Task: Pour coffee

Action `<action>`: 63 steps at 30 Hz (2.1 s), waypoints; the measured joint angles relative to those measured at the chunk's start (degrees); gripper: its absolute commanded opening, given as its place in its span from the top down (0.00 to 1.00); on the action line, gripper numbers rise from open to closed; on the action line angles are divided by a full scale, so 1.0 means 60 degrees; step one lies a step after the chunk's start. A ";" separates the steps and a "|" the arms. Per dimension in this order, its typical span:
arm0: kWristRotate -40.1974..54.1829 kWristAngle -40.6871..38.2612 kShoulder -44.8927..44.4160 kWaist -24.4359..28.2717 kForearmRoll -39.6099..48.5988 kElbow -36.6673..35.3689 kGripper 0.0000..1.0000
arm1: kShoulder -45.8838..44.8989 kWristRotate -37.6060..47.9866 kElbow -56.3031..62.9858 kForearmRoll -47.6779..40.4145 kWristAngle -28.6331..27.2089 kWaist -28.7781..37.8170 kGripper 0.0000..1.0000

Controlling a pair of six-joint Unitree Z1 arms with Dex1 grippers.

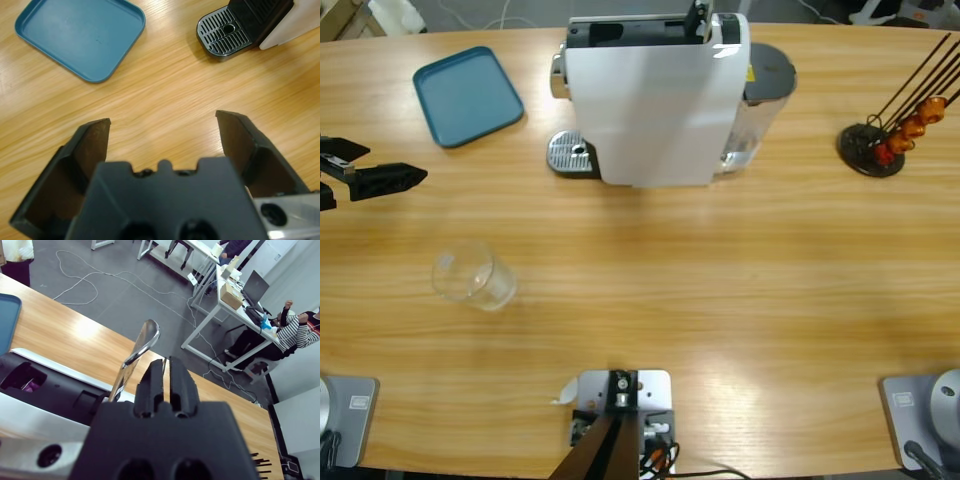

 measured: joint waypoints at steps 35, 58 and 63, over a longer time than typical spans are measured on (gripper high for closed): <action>0.0000 -0.0001 0.0000 0.0000 0.0000 0.0000 0.09 | 0.1942 -0.0003 -0.1633 0.0168 0.0188 0.0790 1.00; 0.0000 -0.0012 0.0001 0.0000 0.0000 0.0000 0.09 | 0.2947 0.0021 -0.1869 0.0084 0.0774 0.0861 1.00; 0.0000 -0.0114 0.0001 0.0000 0.0000 0.0000 0.09 | 0.2999 0.0022 -0.1881 0.0009 0.0777 0.0860 1.00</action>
